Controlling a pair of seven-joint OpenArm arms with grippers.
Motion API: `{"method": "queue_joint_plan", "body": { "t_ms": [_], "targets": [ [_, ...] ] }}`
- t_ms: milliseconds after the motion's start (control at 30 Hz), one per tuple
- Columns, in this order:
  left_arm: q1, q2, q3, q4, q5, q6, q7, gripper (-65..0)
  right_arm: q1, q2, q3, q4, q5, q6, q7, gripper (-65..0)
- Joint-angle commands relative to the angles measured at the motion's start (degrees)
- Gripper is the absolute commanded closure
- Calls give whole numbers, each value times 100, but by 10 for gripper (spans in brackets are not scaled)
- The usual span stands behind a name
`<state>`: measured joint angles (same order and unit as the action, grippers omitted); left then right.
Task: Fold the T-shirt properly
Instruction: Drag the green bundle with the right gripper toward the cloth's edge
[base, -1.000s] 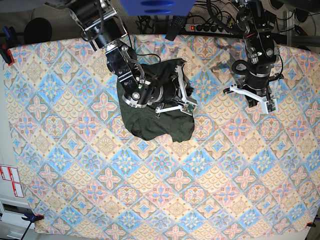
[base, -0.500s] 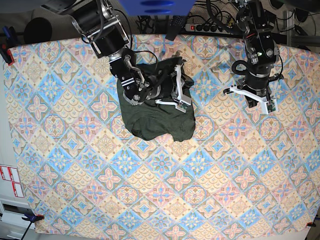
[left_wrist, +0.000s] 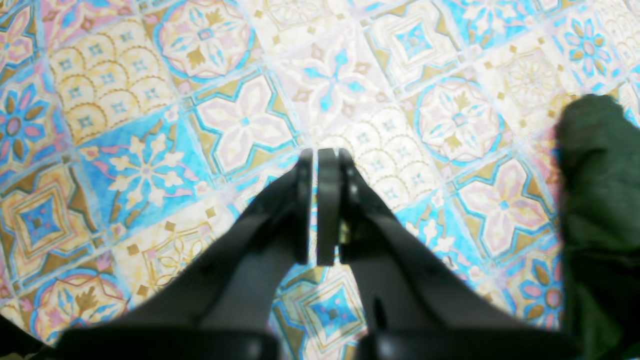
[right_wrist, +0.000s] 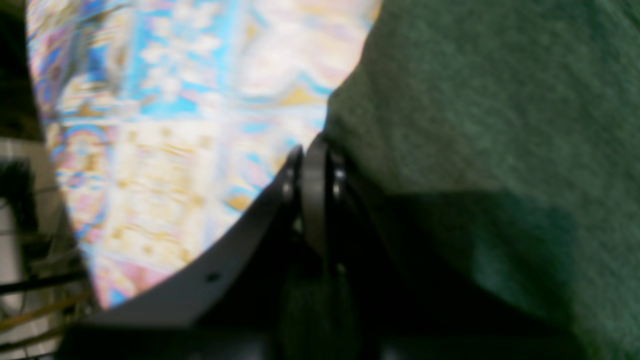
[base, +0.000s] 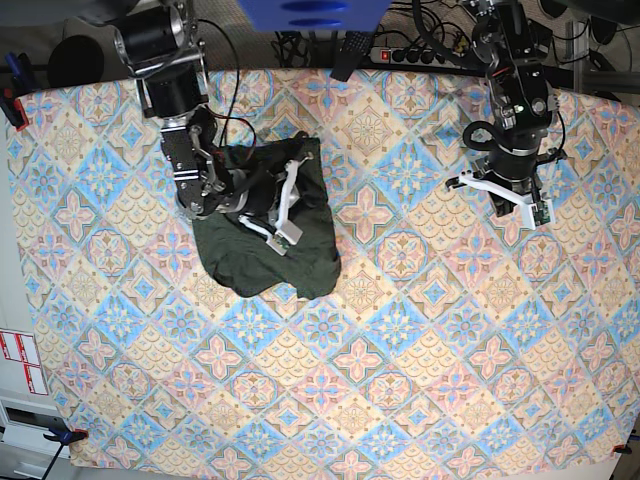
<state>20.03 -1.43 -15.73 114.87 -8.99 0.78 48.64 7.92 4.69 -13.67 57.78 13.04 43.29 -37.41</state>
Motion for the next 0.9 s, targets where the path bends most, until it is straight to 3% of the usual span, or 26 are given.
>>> {"method": "queue_joint_plan", "body": {
  "t_ms": [0,433,633,867],
  "targets": [
    [-12,-19,-5,96,-2,-3,-104,0,30,239,167,-15,-517,-329,-334,-1],
    [23,-19,-5,96,-2,-3,-95,0,38,1127,695,2,-491,-329,-220,-2],
    [23,-19,12,96,-2,-3,-95,0,38,1153,818,81,-491,-329,-220,0],
    [23,-19,12,96,-2,-3,-95,0,-23,1144,818,1444,-482,-329,-351,0]
  ]
}}
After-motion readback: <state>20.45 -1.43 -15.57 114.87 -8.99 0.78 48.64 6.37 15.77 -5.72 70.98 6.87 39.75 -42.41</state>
